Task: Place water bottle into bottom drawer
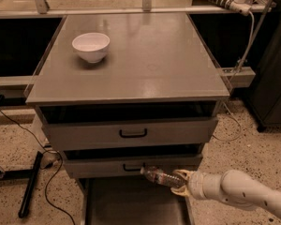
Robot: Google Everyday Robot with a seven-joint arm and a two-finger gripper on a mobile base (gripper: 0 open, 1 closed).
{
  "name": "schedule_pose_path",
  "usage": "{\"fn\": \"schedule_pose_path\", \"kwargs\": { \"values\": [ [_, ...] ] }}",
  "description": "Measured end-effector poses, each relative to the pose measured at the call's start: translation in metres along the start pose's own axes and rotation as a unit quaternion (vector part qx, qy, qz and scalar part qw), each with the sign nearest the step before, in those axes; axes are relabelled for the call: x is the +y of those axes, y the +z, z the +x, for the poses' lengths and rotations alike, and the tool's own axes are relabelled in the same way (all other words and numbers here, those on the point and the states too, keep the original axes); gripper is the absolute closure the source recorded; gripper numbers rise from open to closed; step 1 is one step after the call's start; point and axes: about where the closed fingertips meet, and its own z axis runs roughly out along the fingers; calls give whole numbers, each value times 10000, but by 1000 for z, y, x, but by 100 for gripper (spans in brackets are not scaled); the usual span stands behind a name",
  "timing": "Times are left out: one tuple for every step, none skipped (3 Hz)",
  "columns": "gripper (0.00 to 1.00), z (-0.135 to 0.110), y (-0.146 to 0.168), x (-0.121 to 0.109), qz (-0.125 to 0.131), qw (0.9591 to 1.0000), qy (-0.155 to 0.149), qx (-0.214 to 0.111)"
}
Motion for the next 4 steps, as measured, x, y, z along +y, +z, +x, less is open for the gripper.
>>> {"fn": "schedule_pose_path", "kwargs": {
  "values": [
    [100, 16, 18, 7, 171, 9996, -186, -109],
    [100, 25, 42, 10, 214, 9993, -159, -268],
    [100, 26, 45, 12, 180, 9994, -154, -269],
    [100, 41, 71, 32, -94, 9998, -13, -150]
  ]
}}
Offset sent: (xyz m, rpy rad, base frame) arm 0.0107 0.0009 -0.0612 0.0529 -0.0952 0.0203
